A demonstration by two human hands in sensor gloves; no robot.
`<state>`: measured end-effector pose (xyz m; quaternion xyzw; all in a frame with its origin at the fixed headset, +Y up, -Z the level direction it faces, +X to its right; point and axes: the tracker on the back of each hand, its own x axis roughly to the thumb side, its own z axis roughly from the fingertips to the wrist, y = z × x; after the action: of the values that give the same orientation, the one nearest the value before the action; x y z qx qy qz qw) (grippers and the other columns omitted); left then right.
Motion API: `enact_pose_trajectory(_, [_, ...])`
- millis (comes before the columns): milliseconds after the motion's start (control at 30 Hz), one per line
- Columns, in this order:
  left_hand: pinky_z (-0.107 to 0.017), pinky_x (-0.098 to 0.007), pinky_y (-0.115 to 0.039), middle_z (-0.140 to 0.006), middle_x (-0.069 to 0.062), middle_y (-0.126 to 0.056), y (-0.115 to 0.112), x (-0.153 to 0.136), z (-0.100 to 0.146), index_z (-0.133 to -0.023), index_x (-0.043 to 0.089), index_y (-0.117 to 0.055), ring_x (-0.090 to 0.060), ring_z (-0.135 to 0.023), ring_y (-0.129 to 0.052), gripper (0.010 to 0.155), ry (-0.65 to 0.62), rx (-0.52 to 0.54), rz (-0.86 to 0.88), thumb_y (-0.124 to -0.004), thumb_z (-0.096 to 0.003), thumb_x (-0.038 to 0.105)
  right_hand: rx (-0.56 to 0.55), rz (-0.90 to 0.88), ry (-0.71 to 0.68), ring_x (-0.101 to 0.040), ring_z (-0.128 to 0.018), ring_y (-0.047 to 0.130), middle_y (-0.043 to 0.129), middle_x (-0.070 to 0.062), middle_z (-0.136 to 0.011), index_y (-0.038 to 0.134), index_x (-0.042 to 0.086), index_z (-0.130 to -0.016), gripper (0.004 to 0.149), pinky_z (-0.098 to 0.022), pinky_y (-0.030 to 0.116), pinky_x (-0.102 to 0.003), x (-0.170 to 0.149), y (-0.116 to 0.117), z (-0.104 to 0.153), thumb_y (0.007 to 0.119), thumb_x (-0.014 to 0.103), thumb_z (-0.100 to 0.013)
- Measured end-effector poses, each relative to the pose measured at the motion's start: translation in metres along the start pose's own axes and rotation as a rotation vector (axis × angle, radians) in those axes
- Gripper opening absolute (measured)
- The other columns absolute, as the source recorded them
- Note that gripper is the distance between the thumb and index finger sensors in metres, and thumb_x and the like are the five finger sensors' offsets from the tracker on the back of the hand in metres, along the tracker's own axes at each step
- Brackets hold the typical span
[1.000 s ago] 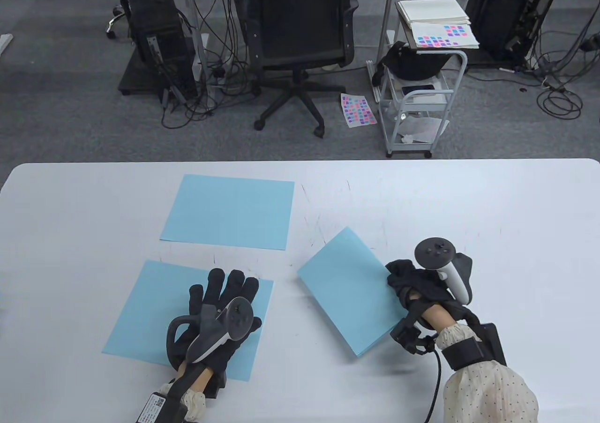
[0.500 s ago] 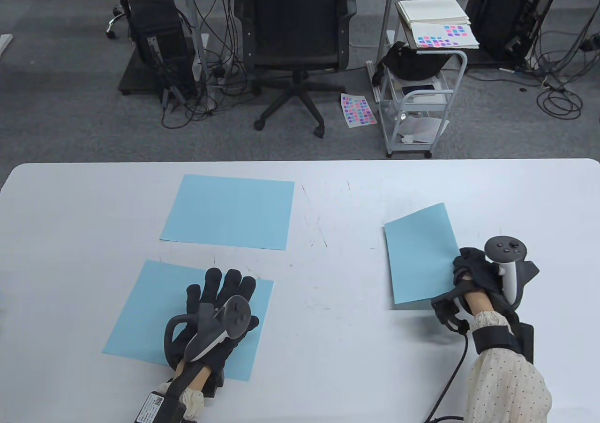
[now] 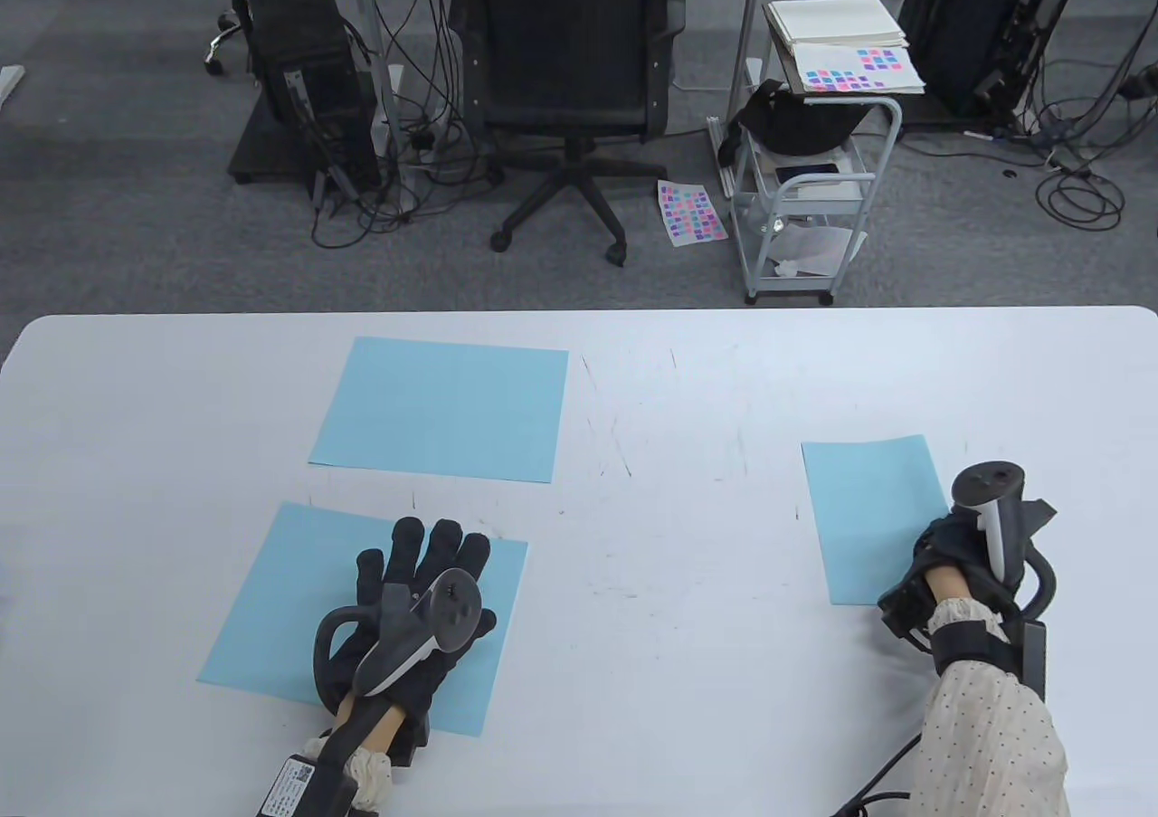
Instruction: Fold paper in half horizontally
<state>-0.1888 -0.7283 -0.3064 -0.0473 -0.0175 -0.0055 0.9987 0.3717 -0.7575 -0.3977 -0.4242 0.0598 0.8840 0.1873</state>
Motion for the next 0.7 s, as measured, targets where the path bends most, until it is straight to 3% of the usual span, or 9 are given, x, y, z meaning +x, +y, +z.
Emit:
enact_pose_trajectory(67, [-0.087,-0.058,-0.032,-0.121,0.019,-0.029,0.0,0.0,0.0,-0.104,0.054,-0.03,-0.022,-0.118,-0.021,0.078,0.0,0.002,0.002,-0.065,-0.0345,0.064,0.009,0.015,0.0,-0.037,-0.095,0.06,0.075,-0.004,-0.085,0.044,0.017,-0.101,0.061,-0.072,0.047,-0.06,-0.001,0.003,0.0,0.072,0.027,-0.049])
enact_pose_trajectory(200, [-0.087,-0.058,-0.032,-0.121,0.019,-0.029,0.0,-0.001,0.0,-0.104,0.054,-0.03,-0.022,-0.118,-0.022,0.078,-0.006,0.001,0.014,-0.065,-0.0345,0.064,0.075,0.075,0.022,-0.041,-0.103,0.037,0.053,-0.009,-0.105,0.026,0.019,-0.106,0.076,-0.074,0.036,-0.063,-0.003,0.006,0.003,0.073,0.034,-0.049])
enact_pose_trajectory(367, [-0.087,-0.058,-0.032,-0.121,0.019,-0.029,0.0,-0.001,0.0,-0.103,0.054,-0.03,-0.022,-0.118,-0.022,0.078,-0.013,0.005,0.022,-0.065,-0.0344,0.064,0.062,0.059,-0.052,-0.043,-0.104,0.025,0.036,-0.01,-0.113,0.025,0.021,-0.106,0.076,-0.074,0.03,-0.065,0.008,0.001,0.019,0.073,0.035,-0.049])
enact_pose_trajectory(500, [-0.087,-0.058,-0.033,-0.121,0.019,-0.029,0.001,-0.001,0.0,-0.104,0.054,-0.03,-0.022,-0.118,-0.022,0.078,-0.016,0.008,0.03,-0.065,-0.0345,0.064,0.059,0.072,-0.207,-0.044,-0.104,0.024,0.035,-0.01,-0.114,0.027,0.022,-0.107,0.075,-0.073,0.028,-0.066,0.036,-0.001,0.049,0.073,0.036,-0.048])
enact_pose_trajectory(700, [-0.087,-0.058,-0.033,-0.121,0.019,-0.029,0.002,-0.003,0.003,-0.103,0.054,-0.031,-0.022,-0.118,-0.023,0.078,-0.022,0.01,0.036,-0.065,-0.0343,0.064,0.097,0.105,-0.488,-0.044,-0.105,0.023,0.035,-0.009,-0.114,0.029,0.023,-0.107,0.074,-0.073,0.027,-0.066,0.1,0.01,0.116,0.072,0.037,-0.048])
